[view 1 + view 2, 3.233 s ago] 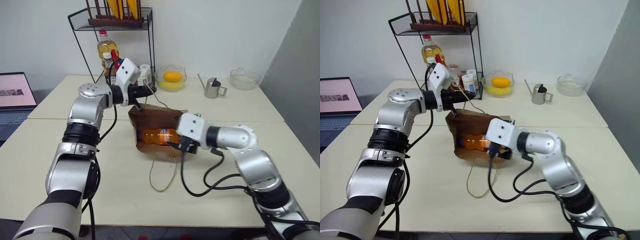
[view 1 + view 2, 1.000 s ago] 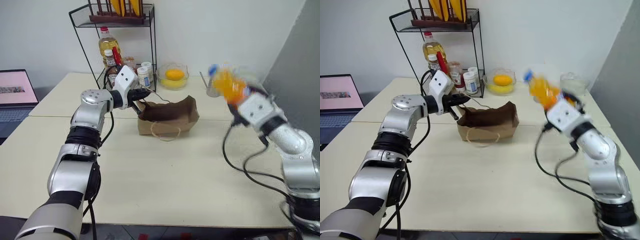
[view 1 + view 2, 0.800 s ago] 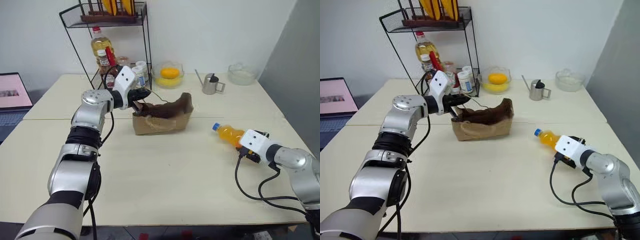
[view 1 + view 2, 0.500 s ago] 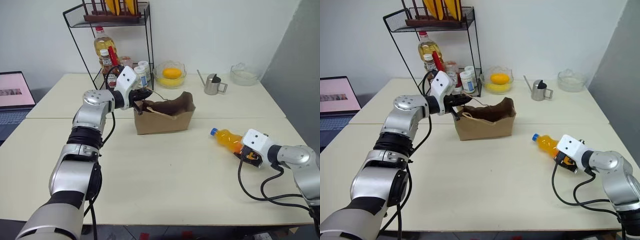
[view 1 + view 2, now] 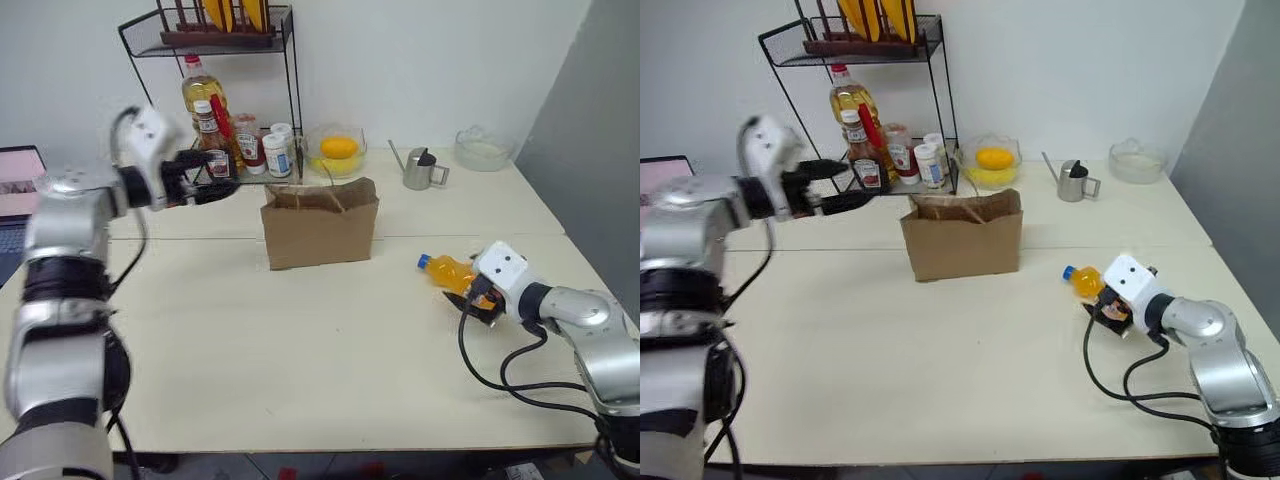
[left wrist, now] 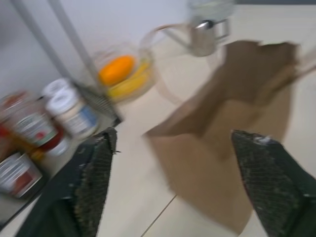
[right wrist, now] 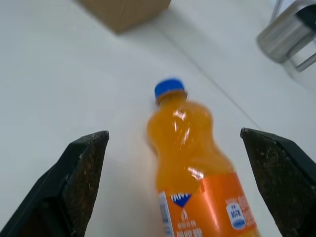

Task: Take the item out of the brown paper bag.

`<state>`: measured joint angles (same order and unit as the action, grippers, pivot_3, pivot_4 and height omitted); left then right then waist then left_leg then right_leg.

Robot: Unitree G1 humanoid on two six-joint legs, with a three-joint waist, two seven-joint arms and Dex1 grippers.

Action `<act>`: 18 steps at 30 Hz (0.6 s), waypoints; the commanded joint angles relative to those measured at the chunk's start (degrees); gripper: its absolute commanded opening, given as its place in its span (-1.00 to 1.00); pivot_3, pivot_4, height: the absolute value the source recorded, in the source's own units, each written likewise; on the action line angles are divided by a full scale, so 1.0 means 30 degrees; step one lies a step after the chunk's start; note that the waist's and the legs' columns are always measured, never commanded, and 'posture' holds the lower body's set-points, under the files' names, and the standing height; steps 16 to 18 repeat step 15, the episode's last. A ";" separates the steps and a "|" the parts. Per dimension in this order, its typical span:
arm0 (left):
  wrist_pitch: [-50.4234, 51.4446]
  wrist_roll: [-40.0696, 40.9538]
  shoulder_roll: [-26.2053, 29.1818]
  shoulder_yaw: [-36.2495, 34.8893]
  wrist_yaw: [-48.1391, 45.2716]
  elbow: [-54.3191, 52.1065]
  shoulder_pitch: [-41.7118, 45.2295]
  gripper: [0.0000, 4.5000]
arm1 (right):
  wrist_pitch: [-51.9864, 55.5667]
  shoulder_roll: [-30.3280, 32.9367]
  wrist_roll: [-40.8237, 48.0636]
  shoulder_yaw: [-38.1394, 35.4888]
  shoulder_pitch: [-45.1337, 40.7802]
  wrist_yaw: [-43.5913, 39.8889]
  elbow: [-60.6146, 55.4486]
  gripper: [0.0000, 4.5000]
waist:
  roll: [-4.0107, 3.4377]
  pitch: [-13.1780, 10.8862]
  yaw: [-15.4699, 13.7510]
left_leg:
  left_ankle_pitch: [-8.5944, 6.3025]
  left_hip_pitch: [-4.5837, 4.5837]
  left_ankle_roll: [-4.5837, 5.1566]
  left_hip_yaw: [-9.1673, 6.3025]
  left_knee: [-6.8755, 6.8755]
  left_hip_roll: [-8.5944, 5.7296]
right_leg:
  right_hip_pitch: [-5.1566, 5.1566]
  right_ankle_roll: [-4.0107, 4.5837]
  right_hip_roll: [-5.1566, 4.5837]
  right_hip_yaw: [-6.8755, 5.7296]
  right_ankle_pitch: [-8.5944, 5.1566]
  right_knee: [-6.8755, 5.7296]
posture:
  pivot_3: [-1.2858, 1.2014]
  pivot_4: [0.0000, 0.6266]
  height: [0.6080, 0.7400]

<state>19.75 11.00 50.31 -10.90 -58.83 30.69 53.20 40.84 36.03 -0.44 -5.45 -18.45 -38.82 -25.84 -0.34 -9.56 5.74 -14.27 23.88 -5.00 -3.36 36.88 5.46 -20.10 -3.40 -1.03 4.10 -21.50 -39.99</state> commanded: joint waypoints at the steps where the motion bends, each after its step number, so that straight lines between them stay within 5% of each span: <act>1: 0.2173 0.1142 -0.0464 -0.3204 0.3251 -0.4282 -0.4055 0.99 | -0.0601 -0.2310 0.0218 -0.1438 0.0530 0.3094 -0.2491 1.00 | 0.0006 0.0004 -0.0037 | 0.0000 0.0000 -0.0001 -0.0001 0.0009 0.0004 | 0.0006 -0.0001 -0.0001 -0.0004 0.0000 -0.0002 | 0.03 -0.52 1.00; 6: 0.5382 0.1054 -0.5461 -0.5842 0.9742 -1.2890 -1.2099 0.99 | -0.2797 -0.6341 -0.0155 0.0088 0.6064 0.5809 -0.5056 1.00 | 0.0124 0.0091 -0.0502 | -0.0002 0.0013 -0.0011 0.0001 0.0005 0.0034 | 0.0044 -0.0003 -0.0015 -0.0018 -0.0001 -0.0020 | 0.03 -0.52 1.00; 9: 0.6292 0.0532 -0.7976 -0.4587 1.1847 -1.6613 -1.5521 0.99 | -0.2154 -0.8588 -0.0238 -0.0144 0.7672 0.7974 -0.4951 1.00 | 0.0214 0.0091 -0.0806 | -0.0007 0.0069 -0.0020 0.0004 -0.0050 0.0040 | 0.0033 -0.0003 -0.0007 -0.0019 -0.0001 0.0007 | 0.03 -0.52 1.00; 14: 0.6525 -0.0134 -1.1033 -0.2050 1.4243 -1.9862 -1.8739 0.99 | -0.1983 -1.0661 -0.0252 -0.0462 0.8330 1.0239 -0.4120 1.00 | 0.0223 0.0106 -0.0978 | 0.0006 -0.0059 -0.0073 0.0074 -0.0056 0.0028 | 0.0120 -0.0003 -0.0035 0.0030 -0.0001 0.0033 | 0.03 -0.52 1.00; 18: 0.6505 -0.0278 -1.1205 -0.1660 1.4434 -2.0190 -1.9089 0.99 | -0.1966 -1.0867 -0.0177 -0.0416 0.8438 1.0455 -0.4129 1.00 | 0.0223 0.0106 -0.0978 | 0.0008 -0.0072 -0.0077 0.0073 -0.0062 0.0033 | 0.0120 -0.0003 -0.0030 0.0031 -0.0002 0.0015 | 0.03 -0.52 1.00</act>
